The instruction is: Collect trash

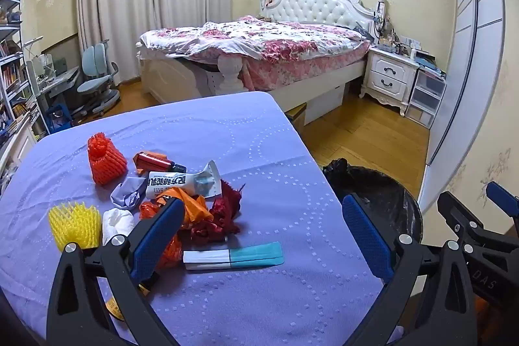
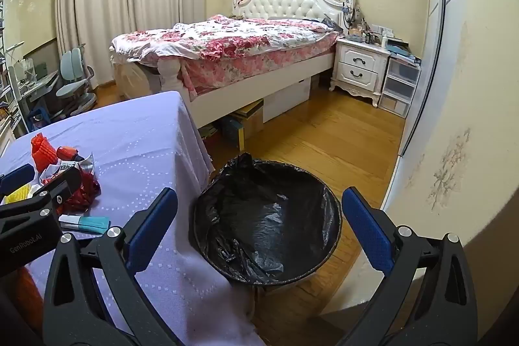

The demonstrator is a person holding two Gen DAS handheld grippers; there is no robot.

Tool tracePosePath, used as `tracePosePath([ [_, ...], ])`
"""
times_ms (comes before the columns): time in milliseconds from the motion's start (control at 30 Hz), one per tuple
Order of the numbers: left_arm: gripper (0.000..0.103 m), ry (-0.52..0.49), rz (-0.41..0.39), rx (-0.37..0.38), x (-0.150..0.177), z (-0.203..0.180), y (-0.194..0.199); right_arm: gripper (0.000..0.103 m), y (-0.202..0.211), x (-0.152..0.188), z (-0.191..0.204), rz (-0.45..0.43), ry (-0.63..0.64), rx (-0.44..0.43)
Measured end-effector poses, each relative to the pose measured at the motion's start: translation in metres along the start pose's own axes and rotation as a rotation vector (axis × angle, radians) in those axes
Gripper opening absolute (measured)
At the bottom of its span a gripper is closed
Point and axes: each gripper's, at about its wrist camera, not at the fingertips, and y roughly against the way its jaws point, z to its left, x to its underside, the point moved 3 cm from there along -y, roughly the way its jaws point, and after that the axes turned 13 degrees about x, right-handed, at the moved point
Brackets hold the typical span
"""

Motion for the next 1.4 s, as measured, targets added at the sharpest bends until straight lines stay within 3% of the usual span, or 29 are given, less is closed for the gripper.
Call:
tracePosePath([
  [1400,0.098,0.02,0.013,-0.007,0.016,0.014,-0.006,0.099,-0.003,0.01,0.003,0.025,-0.002,-0.005],
])
